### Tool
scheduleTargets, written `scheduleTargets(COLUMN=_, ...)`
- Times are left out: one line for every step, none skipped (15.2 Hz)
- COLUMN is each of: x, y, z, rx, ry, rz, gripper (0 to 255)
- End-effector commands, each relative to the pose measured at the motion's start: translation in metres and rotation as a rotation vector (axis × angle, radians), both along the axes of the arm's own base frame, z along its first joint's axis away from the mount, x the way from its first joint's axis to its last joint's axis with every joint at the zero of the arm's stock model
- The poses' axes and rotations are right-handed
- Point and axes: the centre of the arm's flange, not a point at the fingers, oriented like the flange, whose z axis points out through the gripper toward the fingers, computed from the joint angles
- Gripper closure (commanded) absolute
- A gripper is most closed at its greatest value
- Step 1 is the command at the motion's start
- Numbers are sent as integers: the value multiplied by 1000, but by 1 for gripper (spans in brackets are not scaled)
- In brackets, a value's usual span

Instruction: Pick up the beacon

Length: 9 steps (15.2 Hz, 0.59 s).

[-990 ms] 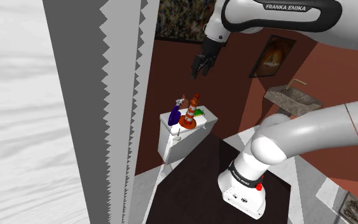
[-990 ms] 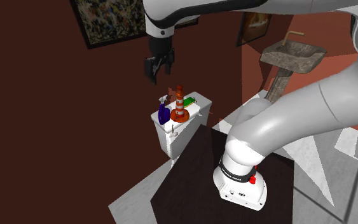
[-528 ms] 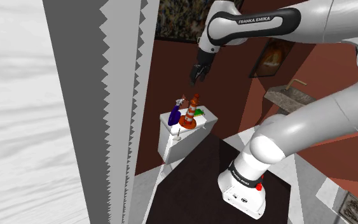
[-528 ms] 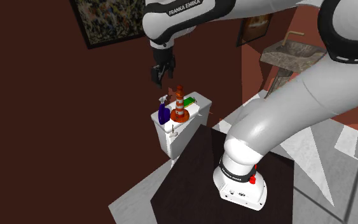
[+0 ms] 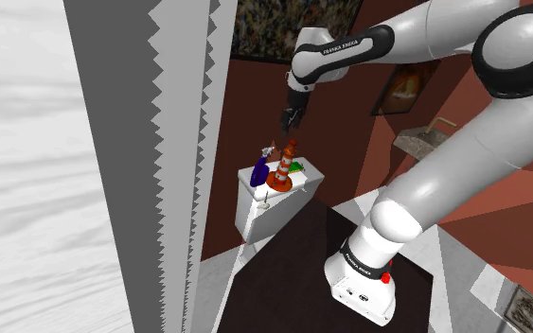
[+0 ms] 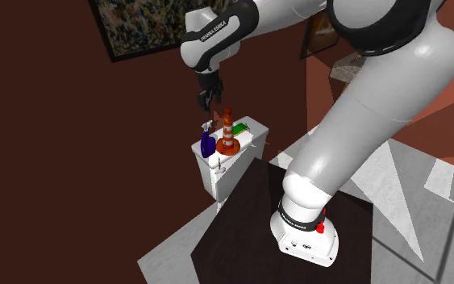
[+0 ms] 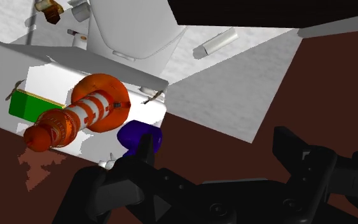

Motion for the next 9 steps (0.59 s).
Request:
scheduleTargets(x=12, y=-20, z=-19, rx=-13, ry=18, rz=13, gripper=0)
scheduleTargets(x=17, y=-29, z=-27, rx=-19, ry=26, rz=18, gripper=0)
scheduleTargets(x=22, y=-38, z=-36, rx=-25, ry=35, rz=24, gripper=0)
scheduleTargets(x=28, y=-46, z=-44, rx=-31, ry=44, rz=30, gripper=0)
scheduleTargets(x=33, y=-55, z=-52, rx=-36, ry=53, rz=36, gripper=0)
scheduleTargets(x=38, y=-64, z=-61, rx=-42, ry=62, rz=42, gripper=0)
scheduleTargets(x=43, y=-72, z=-69, rx=-48, ry=71, rz=47, gripper=0)
scheduleTargets(x=48, y=-81, z=-77, rx=-54, ry=80, rz=53, gripper=0)
scheduleTargets(x=54, y=-90, z=-85, rx=-60, ry=89, rz=59, gripper=0)
